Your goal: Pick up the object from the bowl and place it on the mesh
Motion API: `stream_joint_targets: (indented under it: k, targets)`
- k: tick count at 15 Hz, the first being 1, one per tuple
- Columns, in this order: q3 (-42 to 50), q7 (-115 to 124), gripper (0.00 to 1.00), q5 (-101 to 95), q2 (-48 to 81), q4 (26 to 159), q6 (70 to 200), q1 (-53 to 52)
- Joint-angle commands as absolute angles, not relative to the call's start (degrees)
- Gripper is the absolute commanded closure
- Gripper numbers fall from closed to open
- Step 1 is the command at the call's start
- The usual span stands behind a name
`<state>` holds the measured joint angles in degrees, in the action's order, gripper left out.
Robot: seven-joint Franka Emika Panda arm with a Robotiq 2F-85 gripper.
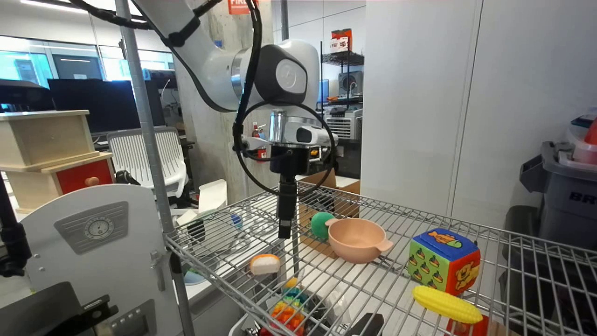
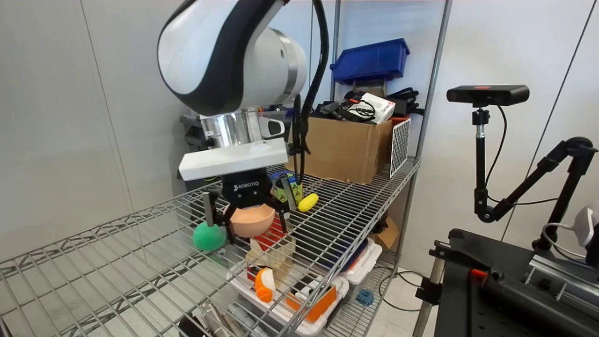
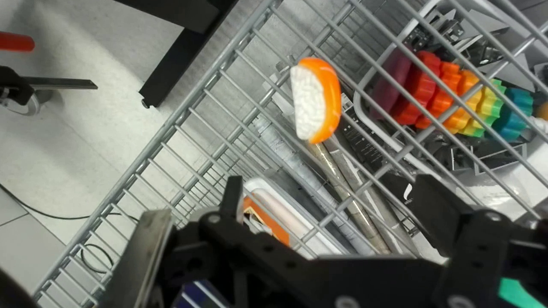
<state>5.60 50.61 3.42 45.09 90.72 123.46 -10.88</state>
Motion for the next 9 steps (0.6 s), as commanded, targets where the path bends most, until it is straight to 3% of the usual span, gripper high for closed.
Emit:
stream_joint_targets:
  k: [1,9]
  targets:
    - [6.01,47.99,0.00,1.32,38.25,99.13,127.84,-10.42]
    - [6.35,47.40,0.00,0.14,37.91,100.32,128.42,-10.01]
